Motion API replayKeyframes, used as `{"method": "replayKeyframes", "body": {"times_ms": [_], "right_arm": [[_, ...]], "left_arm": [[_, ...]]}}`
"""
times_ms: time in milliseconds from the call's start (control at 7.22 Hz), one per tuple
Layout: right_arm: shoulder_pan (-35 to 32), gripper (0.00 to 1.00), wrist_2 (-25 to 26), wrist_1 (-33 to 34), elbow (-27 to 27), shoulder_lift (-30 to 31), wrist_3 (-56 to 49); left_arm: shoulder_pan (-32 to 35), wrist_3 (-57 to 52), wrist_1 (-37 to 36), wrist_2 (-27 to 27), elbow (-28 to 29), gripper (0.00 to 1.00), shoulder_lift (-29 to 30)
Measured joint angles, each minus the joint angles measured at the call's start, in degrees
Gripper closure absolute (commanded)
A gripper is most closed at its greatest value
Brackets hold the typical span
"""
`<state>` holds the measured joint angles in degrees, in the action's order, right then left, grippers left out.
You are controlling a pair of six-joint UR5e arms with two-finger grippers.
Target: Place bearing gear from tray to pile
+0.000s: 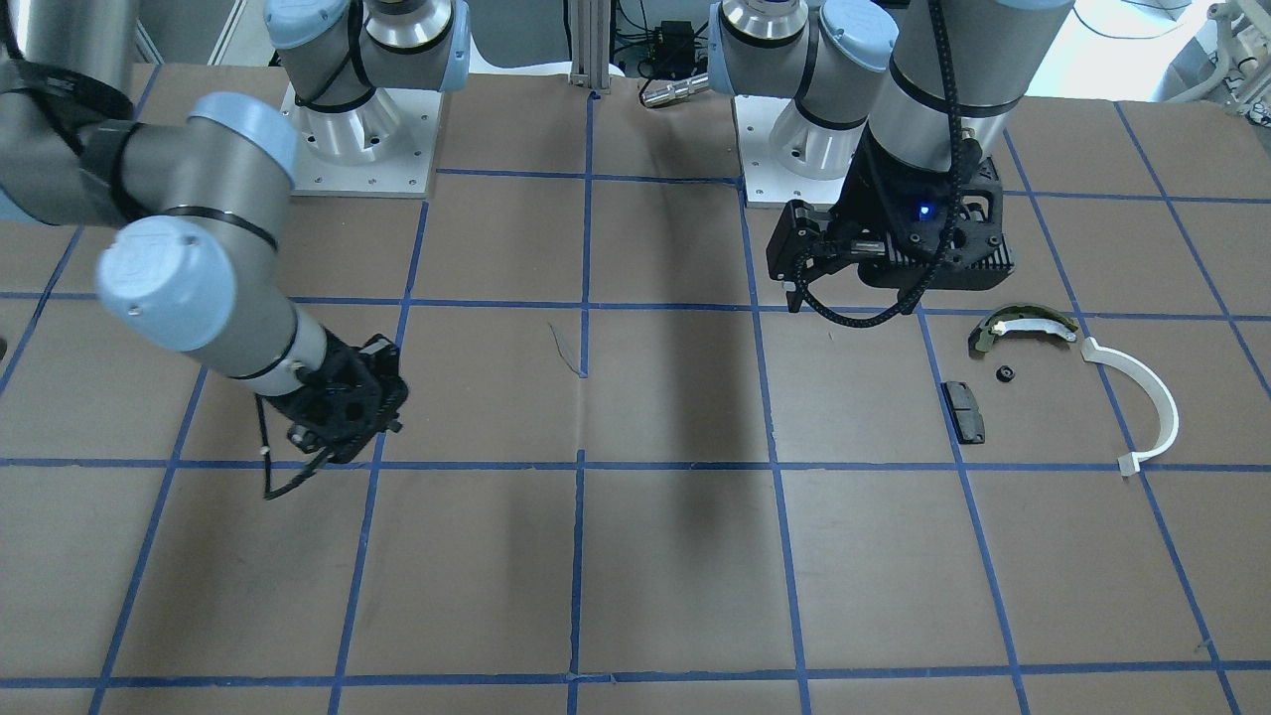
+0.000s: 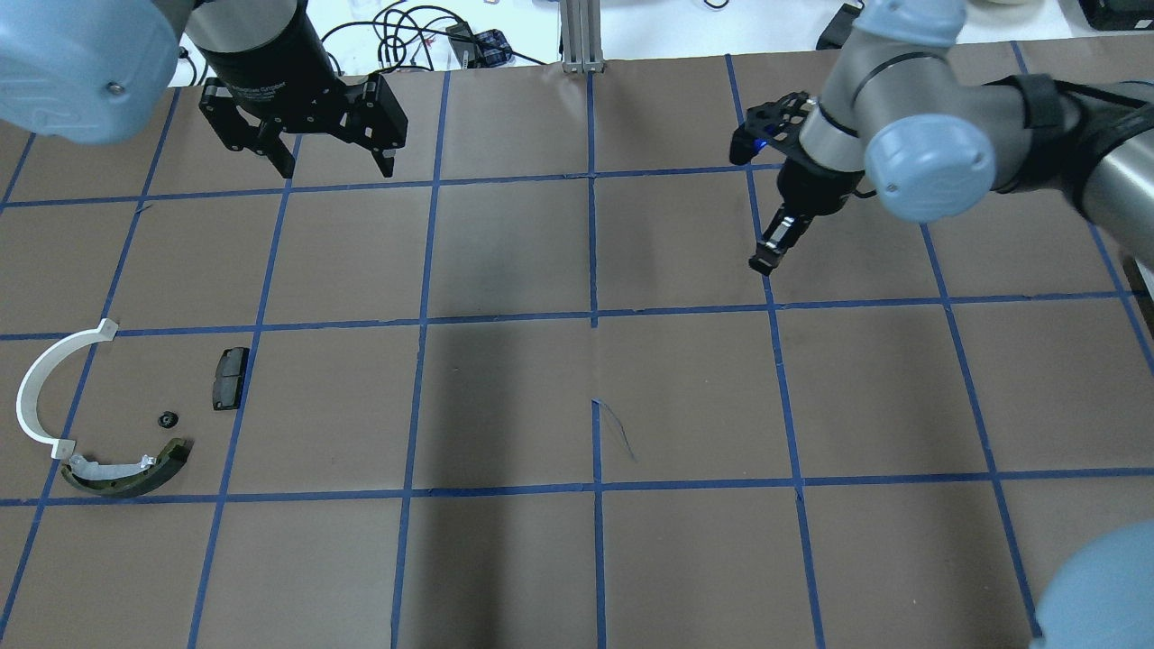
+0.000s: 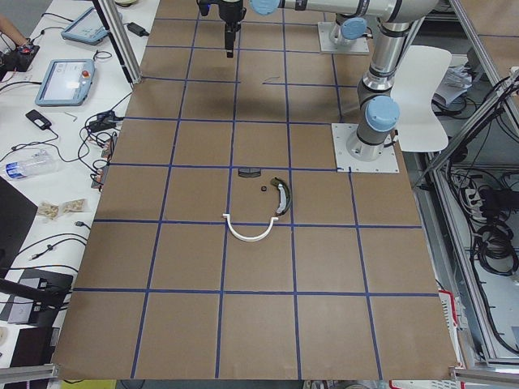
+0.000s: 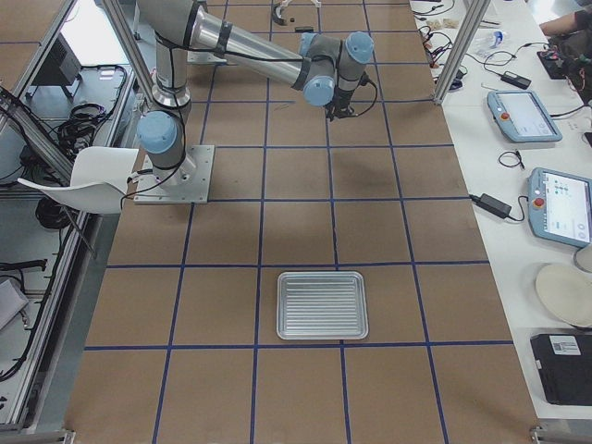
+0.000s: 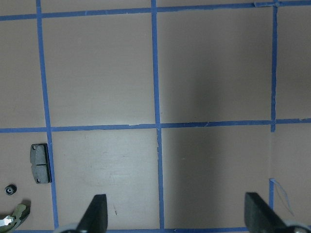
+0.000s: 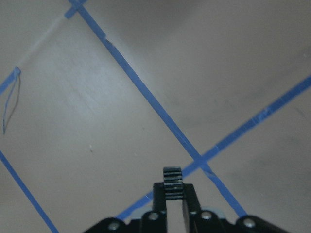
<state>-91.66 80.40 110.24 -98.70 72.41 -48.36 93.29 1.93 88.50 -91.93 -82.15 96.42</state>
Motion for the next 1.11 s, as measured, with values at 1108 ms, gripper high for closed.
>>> {"method": "replayKeyframes", "body": {"times_ms": [1108], "right_arm": [[-19.40, 0.80, 0.10, 23.04, -10.57, -4.18, 25.83]], "left_arm": [[0.05, 0.35, 0.00, 0.19, -0.02, 0.00, 0.57]]}}
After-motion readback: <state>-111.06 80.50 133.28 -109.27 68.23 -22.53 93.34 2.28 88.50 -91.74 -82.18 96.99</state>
